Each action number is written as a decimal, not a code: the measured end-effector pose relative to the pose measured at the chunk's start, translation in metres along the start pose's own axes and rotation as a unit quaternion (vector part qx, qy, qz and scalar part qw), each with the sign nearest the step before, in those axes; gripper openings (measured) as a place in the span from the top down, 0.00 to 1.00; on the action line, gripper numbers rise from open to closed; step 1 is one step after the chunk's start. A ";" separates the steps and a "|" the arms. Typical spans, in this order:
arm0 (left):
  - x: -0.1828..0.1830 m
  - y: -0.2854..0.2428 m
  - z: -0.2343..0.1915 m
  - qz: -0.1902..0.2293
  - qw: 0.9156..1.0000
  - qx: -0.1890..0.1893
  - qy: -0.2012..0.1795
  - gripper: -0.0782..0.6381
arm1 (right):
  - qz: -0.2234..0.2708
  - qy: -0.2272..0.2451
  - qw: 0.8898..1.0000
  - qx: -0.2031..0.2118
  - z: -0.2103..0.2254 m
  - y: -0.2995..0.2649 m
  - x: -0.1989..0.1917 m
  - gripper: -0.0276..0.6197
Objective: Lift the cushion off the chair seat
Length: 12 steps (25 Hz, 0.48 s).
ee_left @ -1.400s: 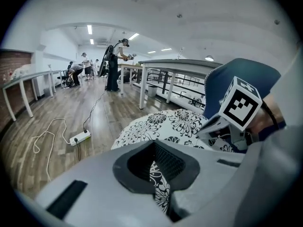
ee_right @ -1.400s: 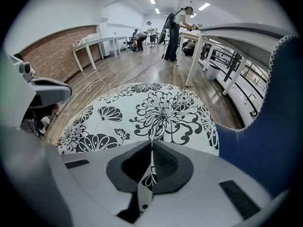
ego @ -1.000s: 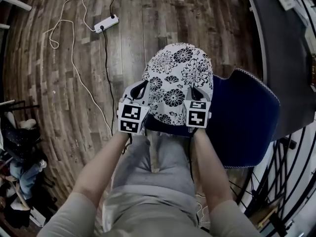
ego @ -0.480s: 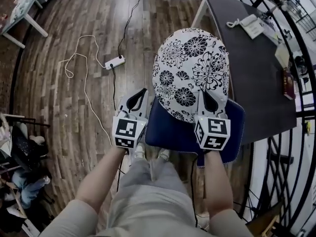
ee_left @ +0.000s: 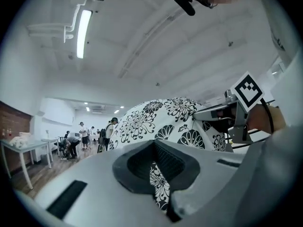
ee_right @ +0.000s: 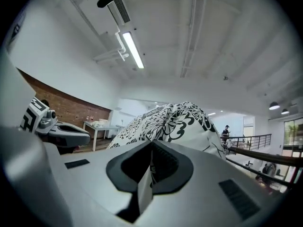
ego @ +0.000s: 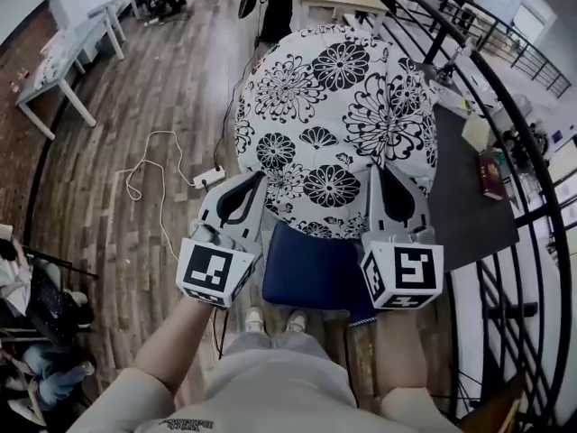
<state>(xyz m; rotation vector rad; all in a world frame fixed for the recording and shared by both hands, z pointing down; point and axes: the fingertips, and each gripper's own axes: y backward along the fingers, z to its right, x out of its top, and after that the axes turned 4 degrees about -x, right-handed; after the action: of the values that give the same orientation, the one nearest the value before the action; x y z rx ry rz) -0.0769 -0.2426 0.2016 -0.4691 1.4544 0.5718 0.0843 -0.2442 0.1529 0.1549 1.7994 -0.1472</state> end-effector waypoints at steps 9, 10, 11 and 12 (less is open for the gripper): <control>0.101 0.089 0.027 0.091 0.994 -0.010 -0.054 0.88 | 0.091 0.014 0.996 -0.010 -0.029 0.094 0.081 0.95; 0.107 0.098 0.034 0.094 0.993 -0.009 -0.070 0.88 | 0.098 0.012 0.995 -0.009 -0.032 0.105 0.086 0.95; 0.110 0.106 0.040 0.093 0.992 -0.009 -0.083 0.88 | 0.104 0.009 0.995 -0.008 -0.035 0.112 0.090 0.95; 0.111 0.110 0.045 0.089 0.992 -0.011 -0.092 0.88 | 0.108 0.005 0.994 -0.006 -0.036 0.116 0.092 0.95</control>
<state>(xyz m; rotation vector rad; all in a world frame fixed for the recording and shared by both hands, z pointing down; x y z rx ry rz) -0.1068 -0.1198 0.0995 -0.2967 1.3219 0.7554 0.0506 -0.1209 0.0700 0.3414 1.7807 0.0192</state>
